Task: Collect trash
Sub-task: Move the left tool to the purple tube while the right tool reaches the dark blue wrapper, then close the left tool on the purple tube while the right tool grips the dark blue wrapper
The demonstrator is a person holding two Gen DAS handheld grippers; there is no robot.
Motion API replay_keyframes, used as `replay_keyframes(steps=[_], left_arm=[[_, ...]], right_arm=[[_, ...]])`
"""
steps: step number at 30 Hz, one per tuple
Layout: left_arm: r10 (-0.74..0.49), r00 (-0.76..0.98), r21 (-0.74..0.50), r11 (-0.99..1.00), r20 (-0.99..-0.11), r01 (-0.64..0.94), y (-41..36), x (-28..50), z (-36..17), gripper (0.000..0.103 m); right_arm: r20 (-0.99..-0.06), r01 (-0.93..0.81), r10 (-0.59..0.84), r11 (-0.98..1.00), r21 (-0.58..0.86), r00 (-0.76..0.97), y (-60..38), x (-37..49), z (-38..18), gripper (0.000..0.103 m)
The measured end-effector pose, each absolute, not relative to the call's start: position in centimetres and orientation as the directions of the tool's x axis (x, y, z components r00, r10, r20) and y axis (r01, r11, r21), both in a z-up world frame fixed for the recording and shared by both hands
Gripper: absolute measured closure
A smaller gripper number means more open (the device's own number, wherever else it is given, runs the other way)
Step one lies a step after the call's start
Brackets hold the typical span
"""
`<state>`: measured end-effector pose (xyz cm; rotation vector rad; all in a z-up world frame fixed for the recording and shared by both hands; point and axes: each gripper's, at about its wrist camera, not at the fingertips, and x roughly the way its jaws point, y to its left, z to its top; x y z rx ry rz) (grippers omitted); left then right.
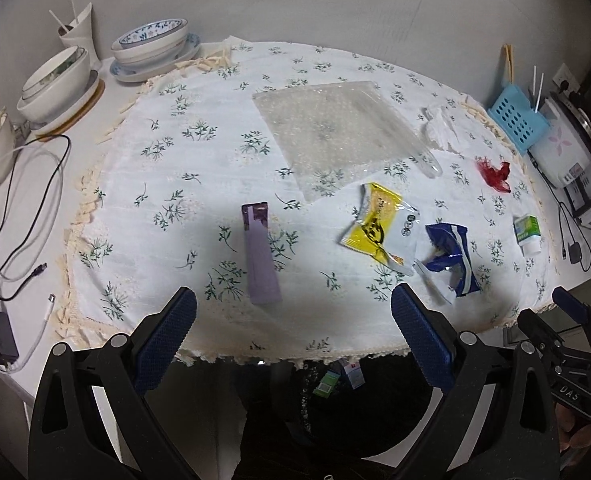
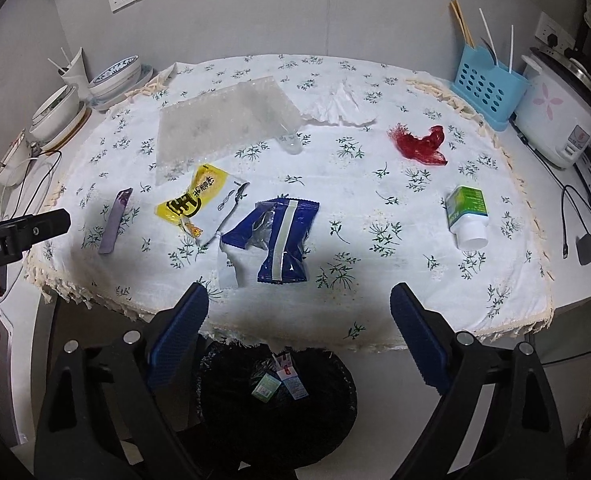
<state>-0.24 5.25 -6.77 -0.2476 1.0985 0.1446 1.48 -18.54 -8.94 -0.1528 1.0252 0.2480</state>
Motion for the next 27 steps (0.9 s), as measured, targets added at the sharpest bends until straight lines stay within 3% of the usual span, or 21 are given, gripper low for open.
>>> replay_keyframes(steps=[11,27], left_arm=[[0.001,0.362,-0.104,0.957,-0.932,-0.271,9.6,2.9,-10.3,0.013],[-0.049,0.247,-0.107,0.968,-0.968,-0.227,9.8,7.0,-15.0,0.035]], right_arm=[[-0.905,-0.256,0.100,0.967,-0.010,0.414,-15.5,5.5,-11.5,0.021],[-0.957,-0.177,0.036,0.984,-0.016,0.287,-13.9,11.2,-14.3,0.032]])
